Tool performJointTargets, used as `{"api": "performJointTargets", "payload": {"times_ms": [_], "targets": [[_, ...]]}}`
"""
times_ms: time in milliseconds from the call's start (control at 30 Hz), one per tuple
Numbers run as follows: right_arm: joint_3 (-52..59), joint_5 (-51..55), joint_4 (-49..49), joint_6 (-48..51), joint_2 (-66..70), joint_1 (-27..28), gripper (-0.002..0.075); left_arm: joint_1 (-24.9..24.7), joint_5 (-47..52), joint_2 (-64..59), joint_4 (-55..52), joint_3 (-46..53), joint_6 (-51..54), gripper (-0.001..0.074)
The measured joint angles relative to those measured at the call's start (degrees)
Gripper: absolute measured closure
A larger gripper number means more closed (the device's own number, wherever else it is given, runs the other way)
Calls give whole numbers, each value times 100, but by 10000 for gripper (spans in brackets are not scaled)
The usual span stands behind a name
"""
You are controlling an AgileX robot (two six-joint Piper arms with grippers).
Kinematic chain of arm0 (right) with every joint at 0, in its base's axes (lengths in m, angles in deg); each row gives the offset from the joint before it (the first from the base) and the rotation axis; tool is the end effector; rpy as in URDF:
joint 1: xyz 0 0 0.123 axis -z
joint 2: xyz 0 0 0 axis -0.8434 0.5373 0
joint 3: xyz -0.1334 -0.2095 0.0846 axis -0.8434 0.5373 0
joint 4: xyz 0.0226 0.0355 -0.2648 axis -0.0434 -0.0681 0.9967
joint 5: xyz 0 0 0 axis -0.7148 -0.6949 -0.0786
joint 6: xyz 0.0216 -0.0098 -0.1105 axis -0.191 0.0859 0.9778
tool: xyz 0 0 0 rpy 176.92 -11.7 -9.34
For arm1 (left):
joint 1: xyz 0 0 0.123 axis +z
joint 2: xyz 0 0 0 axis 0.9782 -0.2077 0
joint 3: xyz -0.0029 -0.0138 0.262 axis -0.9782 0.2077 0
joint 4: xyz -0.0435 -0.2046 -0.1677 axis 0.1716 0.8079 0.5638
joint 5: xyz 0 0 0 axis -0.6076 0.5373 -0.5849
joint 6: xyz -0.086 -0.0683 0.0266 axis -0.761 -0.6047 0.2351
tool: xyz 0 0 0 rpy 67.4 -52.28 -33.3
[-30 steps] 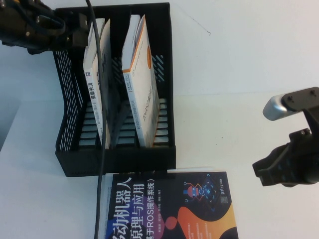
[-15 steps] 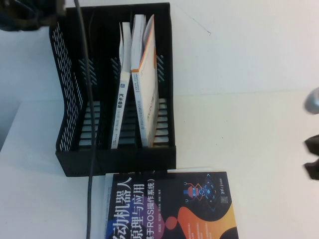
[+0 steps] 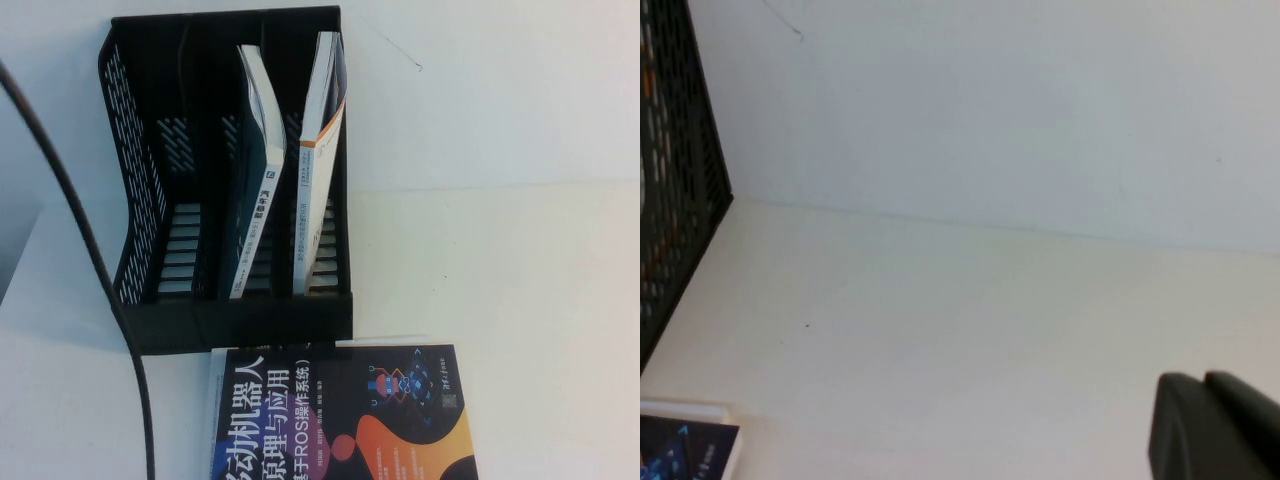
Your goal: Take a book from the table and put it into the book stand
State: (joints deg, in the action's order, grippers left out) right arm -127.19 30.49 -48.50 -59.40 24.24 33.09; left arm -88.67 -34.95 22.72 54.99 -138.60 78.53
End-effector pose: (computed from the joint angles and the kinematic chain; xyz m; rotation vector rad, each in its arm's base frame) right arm 0.1574 0.0315 0.3630 -0.1733 1.9194 -0.0187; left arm 0.2428 -0.0543 0.4316 0.1733 1.7416 -0.2389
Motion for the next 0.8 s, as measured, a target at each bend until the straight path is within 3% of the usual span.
{"api": "performJointTargets", "payload": {"times_ms": [333, 533, 800], "targets": [[1882, -594, -52, -1225, -1139, 0, 723, 0, -2184, 1511, -22, 3438, 74, 736], [2891, -1722, -103, -1353, -1242, 0, 723, 0, -2521, 1710, -22, 4194, 91, 737], [3048, -1981, -11, -1353, -1252, 0, 723, 0, -2655, 1710, -22, 4258, 113, 738]]}}
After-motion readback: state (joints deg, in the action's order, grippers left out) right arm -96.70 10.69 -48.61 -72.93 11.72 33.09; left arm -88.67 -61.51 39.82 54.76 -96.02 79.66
